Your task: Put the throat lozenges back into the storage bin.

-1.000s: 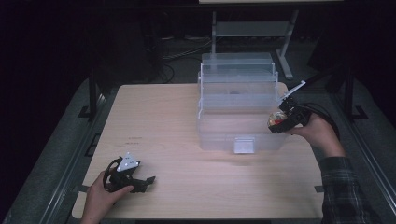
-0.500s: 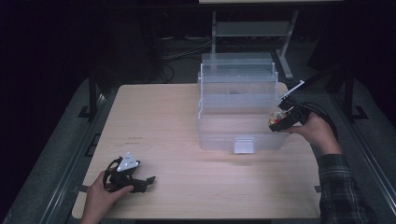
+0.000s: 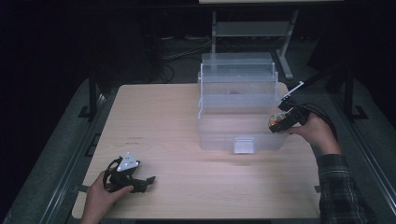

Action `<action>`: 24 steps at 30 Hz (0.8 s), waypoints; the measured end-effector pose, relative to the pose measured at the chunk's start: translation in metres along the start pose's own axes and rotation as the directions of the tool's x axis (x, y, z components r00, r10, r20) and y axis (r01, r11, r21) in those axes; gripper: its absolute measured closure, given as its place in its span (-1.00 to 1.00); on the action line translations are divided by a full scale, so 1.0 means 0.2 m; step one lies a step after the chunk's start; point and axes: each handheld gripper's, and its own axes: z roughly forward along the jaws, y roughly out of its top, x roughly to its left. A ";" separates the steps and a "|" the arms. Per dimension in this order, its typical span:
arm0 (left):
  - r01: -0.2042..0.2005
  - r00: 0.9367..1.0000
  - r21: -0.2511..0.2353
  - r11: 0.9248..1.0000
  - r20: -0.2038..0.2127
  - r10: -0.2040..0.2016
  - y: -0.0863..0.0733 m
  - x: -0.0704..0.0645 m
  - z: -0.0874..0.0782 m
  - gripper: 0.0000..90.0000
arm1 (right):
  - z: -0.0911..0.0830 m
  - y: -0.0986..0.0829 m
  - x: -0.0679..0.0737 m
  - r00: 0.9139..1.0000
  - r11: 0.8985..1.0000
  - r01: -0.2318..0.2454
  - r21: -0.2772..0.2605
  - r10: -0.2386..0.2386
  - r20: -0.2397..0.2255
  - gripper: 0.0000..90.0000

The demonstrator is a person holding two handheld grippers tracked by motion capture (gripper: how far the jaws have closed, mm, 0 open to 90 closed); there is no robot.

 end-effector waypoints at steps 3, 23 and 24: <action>0.000 1.000 0.000 1.000 0.000 0.000 0.00 0.00 0.00 -0.76 | 0.00 0.00 0.00 1.000 1.000 0.000 0.001 0.000 -0.001 -0.58; 0.000 1.000 0.000 1.000 0.000 0.000 0.00 0.00 0.00 -0.76 | -0.10 -0.04 0.03 1.000 0.999 -0.011 -0.052 0.012 0.005 -0.65; 0.000 1.000 0.000 1.000 0.000 0.000 0.00 0.00 0.00 -0.76 | -0.11 -0.04 0.03 1.000 0.998 -0.010 -0.056 0.010 0.003 -0.67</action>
